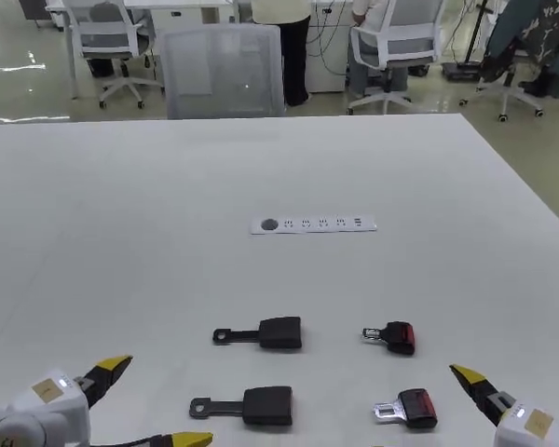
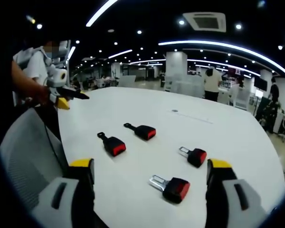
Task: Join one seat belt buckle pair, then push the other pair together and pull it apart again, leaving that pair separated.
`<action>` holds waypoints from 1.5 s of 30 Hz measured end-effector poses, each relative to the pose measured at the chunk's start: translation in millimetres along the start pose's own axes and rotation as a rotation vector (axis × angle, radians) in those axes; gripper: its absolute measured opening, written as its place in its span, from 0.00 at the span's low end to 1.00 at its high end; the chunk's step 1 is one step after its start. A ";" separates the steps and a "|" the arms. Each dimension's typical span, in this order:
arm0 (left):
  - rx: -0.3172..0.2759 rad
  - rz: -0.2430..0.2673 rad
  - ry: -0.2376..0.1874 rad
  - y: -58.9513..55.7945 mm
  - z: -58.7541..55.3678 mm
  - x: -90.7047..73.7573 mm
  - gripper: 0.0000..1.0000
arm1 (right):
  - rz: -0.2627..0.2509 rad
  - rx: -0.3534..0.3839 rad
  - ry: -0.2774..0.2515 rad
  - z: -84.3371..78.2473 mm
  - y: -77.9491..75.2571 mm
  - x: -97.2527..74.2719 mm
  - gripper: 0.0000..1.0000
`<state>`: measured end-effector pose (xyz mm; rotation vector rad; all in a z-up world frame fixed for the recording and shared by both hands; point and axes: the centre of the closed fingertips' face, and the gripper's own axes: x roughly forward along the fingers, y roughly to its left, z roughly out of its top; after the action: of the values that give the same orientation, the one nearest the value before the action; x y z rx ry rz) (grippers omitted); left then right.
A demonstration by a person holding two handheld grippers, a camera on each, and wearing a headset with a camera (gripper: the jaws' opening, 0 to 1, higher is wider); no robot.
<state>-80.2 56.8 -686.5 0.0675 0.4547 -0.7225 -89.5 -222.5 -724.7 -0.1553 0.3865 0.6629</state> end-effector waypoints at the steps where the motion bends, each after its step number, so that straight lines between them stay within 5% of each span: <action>1: 0.001 0.000 0.001 -0.5 -0.3 0.2 1.00 | -0.001 0.001 0.003 -0.4 -0.1 0.1 1.00; 45: 0.000 0.004 0.001 4.2 -4.9 -1.1 1.00 | -0.015 0.012 0.002 -2.8 0.0 -3.8 0.99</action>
<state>-80.1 61.7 -690.8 0.0690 0.4557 -0.7186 -93.0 -225.3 -725.7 -0.1475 0.3907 0.6455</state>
